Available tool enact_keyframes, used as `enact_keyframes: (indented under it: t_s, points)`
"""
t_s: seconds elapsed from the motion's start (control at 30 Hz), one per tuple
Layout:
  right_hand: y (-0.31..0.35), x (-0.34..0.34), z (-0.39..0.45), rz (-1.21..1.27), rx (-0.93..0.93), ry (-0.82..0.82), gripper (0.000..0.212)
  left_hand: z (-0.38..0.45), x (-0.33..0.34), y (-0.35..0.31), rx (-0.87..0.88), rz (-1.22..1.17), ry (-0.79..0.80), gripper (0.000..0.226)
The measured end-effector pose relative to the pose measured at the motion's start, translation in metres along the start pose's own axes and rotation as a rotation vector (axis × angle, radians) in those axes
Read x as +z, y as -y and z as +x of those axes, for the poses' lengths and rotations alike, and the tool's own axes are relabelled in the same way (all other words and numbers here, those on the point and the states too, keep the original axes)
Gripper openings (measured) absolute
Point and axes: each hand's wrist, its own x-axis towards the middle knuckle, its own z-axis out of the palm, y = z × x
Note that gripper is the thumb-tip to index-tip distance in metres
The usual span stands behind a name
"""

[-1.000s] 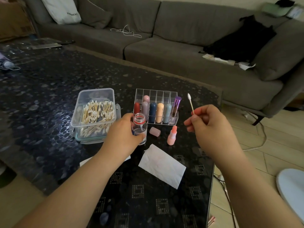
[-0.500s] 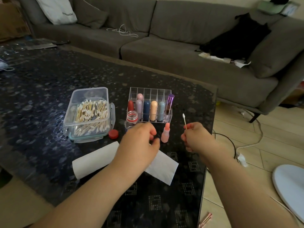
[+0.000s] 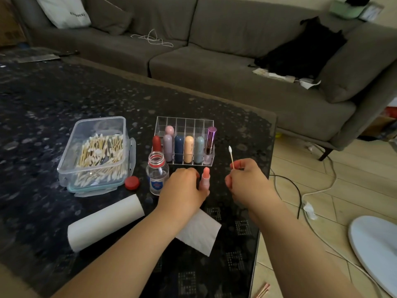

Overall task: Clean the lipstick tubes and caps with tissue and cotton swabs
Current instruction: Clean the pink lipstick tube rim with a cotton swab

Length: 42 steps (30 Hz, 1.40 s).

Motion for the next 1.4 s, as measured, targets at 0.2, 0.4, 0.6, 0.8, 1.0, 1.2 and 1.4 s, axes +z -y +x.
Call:
enact_keyframes:
  t_s: [0.2,0.4,0.6,0.8,1.0,1.2,1.4]
  points:
    - [0.004,-0.001,-0.006,-0.001,-0.008,0.028,0.016,0.000,-0.002,-0.001,-0.052,-0.081,0.079,0.035]
    - [0.007,-0.016,-0.021,0.081,-0.129,-0.061,0.013,-0.014,-0.034,-0.015,-0.083,-0.301,0.011,0.015]
    - [0.020,-0.035,-0.051,0.181,-0.423,-0.102,0.012,-0.041,-0.077,-0.016,-0.123,-0.626,-0.021,0.012]
    - [0.031,-0.033,-0.073,-0.004,-0.730,-0.104,0.012,-0.056,-0.112,-0.016,-0.105,-0.836,0.005,0.025]
    - [0.034,-0.025,-0.084,-0.066,-0.894,-0.134,0.008,-0.078,-0.111,-0.011,-0.130,-0.872,-0.046,0.015]
    - [0.034,-0.023,-0.088,-0.094,-0.973,-0.180,0.012,-0.079,-0.112,-0.011,-0.109,-0.933,-0.007,0.022]
    - [0.035,-0.025,-0.086,0.009,-0.926,-0.195,0.013,-0.077,-0.115,-0.010,-0.108,-0.964,-0.014,0.031]
